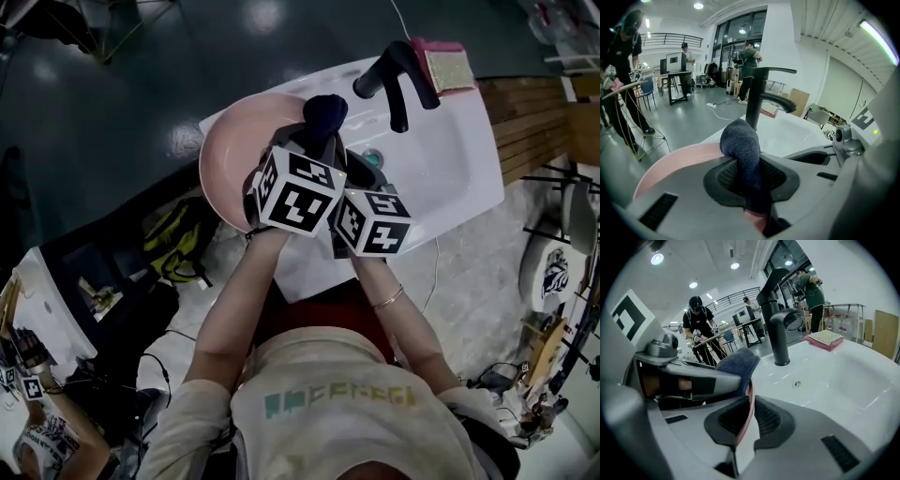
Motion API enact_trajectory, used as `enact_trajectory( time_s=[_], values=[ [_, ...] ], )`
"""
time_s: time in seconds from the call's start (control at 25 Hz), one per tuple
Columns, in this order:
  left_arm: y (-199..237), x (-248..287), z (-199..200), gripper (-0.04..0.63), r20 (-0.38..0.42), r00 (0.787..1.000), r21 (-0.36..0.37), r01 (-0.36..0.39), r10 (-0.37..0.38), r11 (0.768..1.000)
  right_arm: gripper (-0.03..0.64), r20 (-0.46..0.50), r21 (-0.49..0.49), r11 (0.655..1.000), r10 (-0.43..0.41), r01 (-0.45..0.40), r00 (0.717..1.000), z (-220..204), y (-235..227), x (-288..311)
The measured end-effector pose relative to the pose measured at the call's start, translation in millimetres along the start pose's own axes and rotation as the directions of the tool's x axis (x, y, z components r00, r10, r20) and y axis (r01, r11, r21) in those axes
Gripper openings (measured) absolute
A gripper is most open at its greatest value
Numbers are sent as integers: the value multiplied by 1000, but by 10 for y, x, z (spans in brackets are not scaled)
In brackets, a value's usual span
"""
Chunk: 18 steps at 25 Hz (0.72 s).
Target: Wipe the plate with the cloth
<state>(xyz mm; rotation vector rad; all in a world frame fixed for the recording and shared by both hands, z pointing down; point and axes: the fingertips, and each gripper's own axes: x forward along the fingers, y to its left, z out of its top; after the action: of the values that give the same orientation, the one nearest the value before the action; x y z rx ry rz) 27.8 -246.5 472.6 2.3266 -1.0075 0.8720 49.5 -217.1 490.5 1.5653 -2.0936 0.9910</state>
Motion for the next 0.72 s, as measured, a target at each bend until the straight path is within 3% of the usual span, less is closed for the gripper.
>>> enact_trajectory(
  time_s=[0.72],
  values=[
    [757, -232, -251, 80, -82, 983, -78, -169, 163, 982, 63, -11, -25, 1000, 4, -4, 1000, -7, 4, 40]
  ],
)
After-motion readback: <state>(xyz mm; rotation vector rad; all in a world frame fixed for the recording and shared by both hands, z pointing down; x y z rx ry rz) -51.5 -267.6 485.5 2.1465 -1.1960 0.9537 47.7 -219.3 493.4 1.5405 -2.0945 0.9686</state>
